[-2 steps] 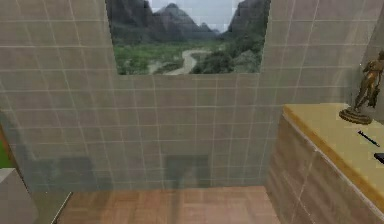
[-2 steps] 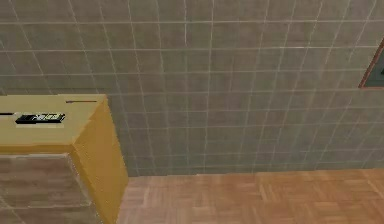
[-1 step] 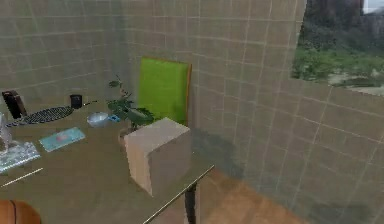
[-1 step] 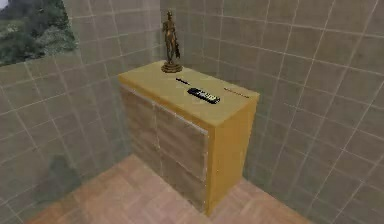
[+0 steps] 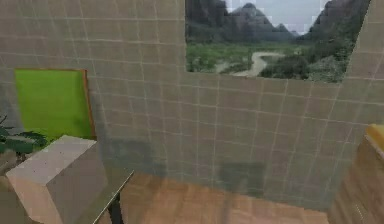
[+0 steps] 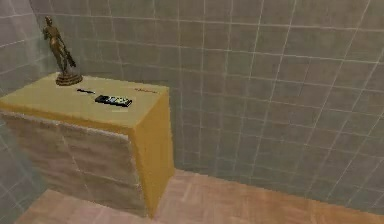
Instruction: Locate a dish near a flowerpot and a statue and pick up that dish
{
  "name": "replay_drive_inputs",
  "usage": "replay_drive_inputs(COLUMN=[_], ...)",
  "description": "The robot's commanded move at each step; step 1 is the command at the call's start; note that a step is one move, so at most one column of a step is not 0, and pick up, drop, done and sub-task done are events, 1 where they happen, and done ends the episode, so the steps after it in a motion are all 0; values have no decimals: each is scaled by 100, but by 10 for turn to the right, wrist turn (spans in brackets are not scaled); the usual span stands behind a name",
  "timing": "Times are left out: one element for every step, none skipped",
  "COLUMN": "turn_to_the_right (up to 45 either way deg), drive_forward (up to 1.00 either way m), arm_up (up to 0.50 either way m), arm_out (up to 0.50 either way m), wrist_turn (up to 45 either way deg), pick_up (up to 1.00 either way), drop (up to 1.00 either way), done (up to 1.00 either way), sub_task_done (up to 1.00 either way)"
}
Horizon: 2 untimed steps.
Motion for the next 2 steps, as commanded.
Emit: replay_drive_inputs(turn_to_the_right=[0, 60], drive_forward=[100, 0], arm_up=[0, 0], arm_out=[0, 0], wrist_turn=[0, 0], pick_up=[0, 0], drop=[0, 0], done=[0, 0], sub_task_done=[0, 0])
